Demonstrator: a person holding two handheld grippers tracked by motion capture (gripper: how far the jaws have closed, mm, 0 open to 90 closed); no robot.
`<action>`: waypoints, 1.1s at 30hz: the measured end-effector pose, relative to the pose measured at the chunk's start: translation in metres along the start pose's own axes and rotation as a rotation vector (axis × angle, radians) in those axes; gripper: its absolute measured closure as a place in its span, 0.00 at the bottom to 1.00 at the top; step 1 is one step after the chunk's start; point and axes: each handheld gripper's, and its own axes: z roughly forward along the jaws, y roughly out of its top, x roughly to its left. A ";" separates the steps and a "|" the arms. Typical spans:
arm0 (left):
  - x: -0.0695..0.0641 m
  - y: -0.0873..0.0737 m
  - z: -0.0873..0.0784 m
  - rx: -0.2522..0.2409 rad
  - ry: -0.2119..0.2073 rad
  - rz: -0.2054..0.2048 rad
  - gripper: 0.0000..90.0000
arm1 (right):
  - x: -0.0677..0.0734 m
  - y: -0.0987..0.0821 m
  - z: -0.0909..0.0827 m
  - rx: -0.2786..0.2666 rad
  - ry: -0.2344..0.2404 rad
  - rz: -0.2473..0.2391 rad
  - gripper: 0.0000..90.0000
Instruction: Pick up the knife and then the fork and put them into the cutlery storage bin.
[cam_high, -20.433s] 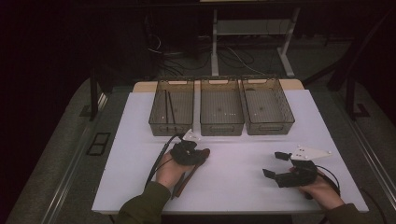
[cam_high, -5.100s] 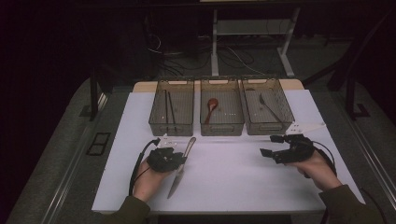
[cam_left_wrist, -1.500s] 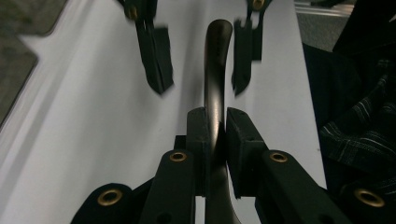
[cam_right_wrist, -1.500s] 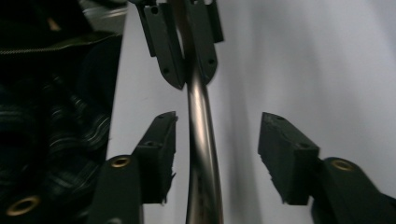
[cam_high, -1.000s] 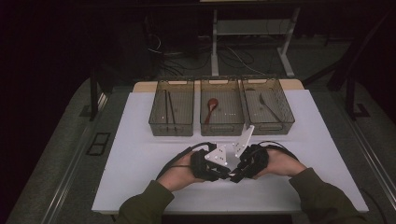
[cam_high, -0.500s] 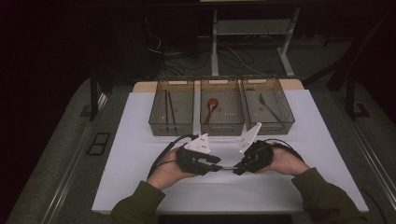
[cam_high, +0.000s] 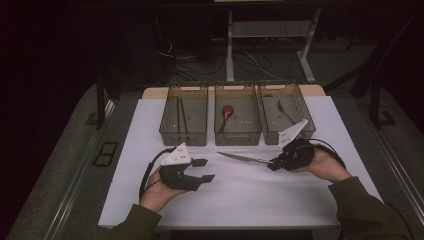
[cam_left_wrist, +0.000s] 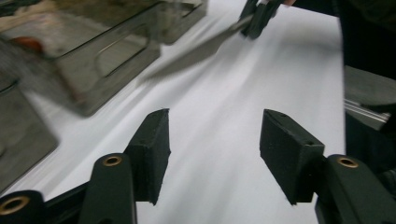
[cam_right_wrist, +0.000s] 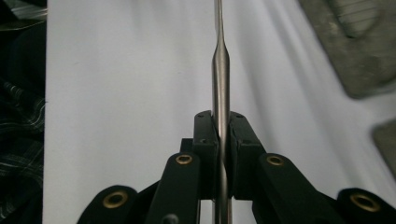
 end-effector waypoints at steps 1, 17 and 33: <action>0.001 -0.003 -0.002 -0.006 0.015 -0.008 0.43 | -0.002 -0.001 -0.003 -0.007 -0.010 0.007 0.92; 0.005 -0.037 -0.017 -0.015 0.228 -0.118 0.05 | -0.054 0.001 -0.066 -0.110 -0.212 0.229 0.92; 0.004 -0.040 -0.013 0.002 0.210 -0.103 0.00 | -0.123 0.001 -0.074 -0.081 -0.381 0.435 0.92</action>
